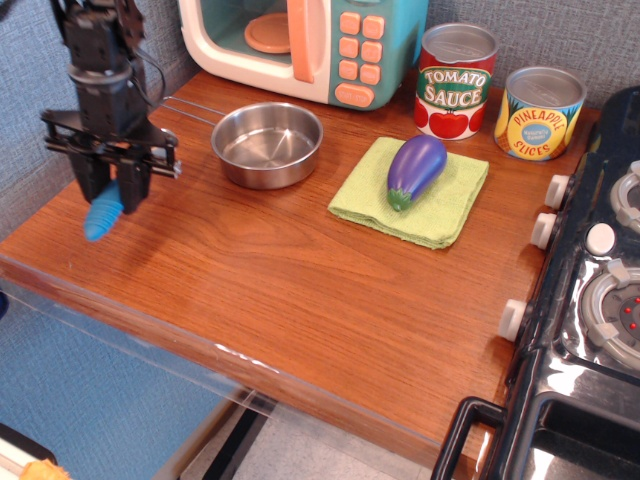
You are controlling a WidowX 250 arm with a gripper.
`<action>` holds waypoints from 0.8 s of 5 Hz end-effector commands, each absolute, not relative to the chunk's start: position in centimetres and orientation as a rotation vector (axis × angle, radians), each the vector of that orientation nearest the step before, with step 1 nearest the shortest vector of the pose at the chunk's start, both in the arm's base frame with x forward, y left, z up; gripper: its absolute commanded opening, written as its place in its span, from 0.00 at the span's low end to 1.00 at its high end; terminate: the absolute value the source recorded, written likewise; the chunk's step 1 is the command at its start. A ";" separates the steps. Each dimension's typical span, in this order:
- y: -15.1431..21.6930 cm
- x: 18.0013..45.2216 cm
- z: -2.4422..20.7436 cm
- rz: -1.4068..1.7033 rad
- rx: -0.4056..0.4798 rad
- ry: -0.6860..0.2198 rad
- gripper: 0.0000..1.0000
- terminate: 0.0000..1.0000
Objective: Move the blue spoon to below the yellow cloth
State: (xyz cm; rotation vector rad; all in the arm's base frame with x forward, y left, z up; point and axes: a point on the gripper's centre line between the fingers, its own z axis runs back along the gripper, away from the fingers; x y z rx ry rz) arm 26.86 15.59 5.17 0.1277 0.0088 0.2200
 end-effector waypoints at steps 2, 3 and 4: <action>5.6 22.6 6.0 -0.021 0.025 -0.102 0.00 0.00; 1.3 22.0 4.5 -0.079 0.027 -0.097 0.00 0.00; -1.7 23.5 4.5 -0.030 0.024 -0.125 0.00 0.00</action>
